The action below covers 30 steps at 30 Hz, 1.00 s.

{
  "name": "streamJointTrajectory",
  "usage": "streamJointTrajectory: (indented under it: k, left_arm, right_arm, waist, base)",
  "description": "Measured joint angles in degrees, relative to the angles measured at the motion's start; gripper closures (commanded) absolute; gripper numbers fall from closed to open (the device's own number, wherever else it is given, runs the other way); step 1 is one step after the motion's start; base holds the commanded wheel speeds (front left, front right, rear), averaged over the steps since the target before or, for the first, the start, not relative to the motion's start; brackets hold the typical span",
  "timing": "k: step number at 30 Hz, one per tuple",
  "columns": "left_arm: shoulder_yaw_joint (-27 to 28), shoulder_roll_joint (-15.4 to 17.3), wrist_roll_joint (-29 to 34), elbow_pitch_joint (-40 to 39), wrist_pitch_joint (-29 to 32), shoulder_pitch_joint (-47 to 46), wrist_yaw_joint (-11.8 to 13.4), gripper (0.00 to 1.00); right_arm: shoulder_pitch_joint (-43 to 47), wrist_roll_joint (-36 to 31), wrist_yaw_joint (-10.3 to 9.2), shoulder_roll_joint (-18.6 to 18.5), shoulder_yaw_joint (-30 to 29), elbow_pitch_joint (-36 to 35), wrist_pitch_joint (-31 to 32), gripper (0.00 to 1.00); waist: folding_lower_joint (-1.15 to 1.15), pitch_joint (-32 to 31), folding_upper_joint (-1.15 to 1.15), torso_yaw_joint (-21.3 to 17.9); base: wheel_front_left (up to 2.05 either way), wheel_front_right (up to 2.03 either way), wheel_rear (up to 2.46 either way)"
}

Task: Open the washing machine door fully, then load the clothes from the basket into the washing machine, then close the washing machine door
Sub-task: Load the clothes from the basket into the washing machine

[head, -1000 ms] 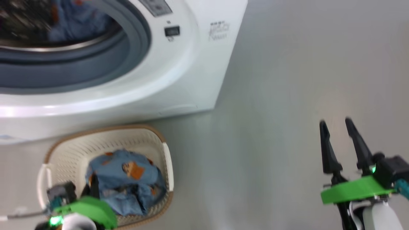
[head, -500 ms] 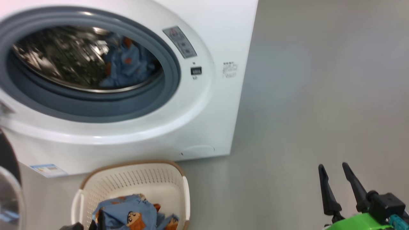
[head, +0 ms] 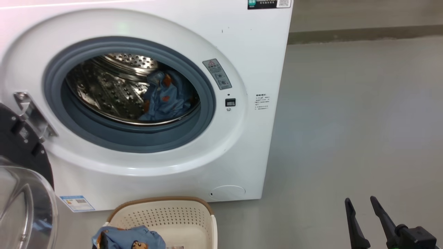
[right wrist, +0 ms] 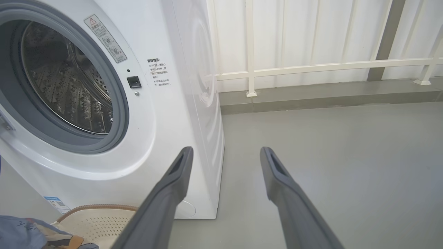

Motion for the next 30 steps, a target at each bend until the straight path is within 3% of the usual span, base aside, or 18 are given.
streamJointTrajectory:
  k: [11, 30]
  left_arm:
    - [0.1, 0.0, 0.6, -3.7, 0.0, 2.7, 0.2, 1.00]
    - [-0.5, 0.3, 0.8, -10.5, 0.6, 3.9, 1.2, 1.00]
  right_arm:
    - [1.2, 0.0, 0.00, 0.1, -0.1, 0.5, 0.0, 0.00]
    - [1.2, 0.5, 0.00, 0.1, 0.5, 0.7, 0.0, 0.00]
  waist:
    - [0.00, -3.2, 0.00, 1.2]
    - [0.00, -3.3, 0.00, 0.4]
  base:
    - [0.00, 0.00, 0.00]
    - [0.00, 0.00, 0.00]
